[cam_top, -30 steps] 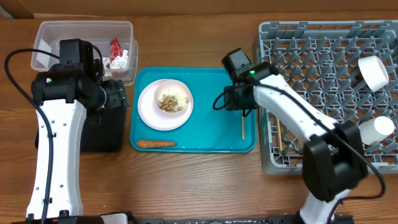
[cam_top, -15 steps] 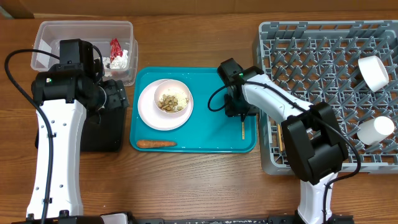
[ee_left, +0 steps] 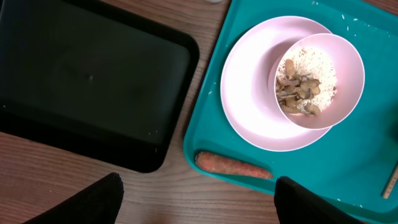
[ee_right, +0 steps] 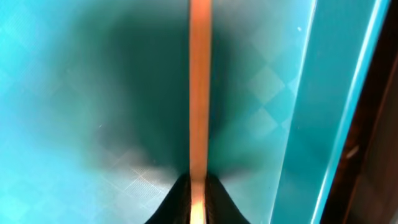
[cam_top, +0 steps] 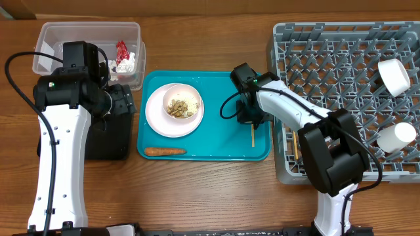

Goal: Sort waste into correct bins and load items into the dishwasher
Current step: 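Carry the second chopstick into the dish rack and release it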

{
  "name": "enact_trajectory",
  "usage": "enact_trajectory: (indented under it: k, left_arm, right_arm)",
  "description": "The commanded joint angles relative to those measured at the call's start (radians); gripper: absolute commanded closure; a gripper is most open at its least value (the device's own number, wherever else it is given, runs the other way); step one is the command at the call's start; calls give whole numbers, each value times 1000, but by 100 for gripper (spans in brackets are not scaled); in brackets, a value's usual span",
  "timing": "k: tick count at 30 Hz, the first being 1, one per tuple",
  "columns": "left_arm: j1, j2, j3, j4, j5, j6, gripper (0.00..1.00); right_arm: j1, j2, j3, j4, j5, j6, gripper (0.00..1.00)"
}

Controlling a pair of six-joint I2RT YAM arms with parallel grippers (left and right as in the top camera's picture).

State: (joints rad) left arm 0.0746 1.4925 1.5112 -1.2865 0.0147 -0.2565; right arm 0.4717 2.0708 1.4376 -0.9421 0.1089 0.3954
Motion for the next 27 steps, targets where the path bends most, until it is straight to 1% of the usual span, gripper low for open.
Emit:
enact_trajectory:
  k: [1, 5, 9, 11, 13, 16, 18, 20, 24, 26, 27]
  left_arm:
    - [2, 8, -2, 1, 5, -13, 20]
    - [2, 8, -2, 1, 5, -13, 20]
    - [2, 8, -2, 1, 5, -13, 20]
    - [2, 8, -2, 1, 5, -13, 20]
    - [2, 8, -2, 1, 5, -13, 20]
    - [2, 8, -2, 1, 5, -13, 20]
    - [2, 8, -2, 1, 5, -13, 20]
    - [2, 8, -2, 2, 5, -13, 20]
    - [2, 8, -2, 5, 5, -13, 20]
    - [2, 8, -2, 5, 5, -13, 20]
    - [2, 8, -2, 5, 5, -13, 20]
  right_arm:
    - [-3, 22, -37, -3, -48, 3, 96]
    - [-3, 2, -35, -13, -67, 3, 96]
    - [-3, -91, -14, -44, -66, 1, 96]
    - [-3, -170, 12, -72, -66, -14, 96]
    - [-5, -271, 36, -99, -61, -59, 96]
    - [-18, -391, 40, -121, 16, -63, 96]
    - [-55, -470, 40, -158, 112, -63, 96]
    - [-94, -494, 40, -191, 147, -66, 96]
    - [-191, -492, 24, -232, 113, -152, 96]
    - [-231, -491, -7, -226, 64, -209, 96]
    - [-267, -491, -58, -215, 28, -247, 96]
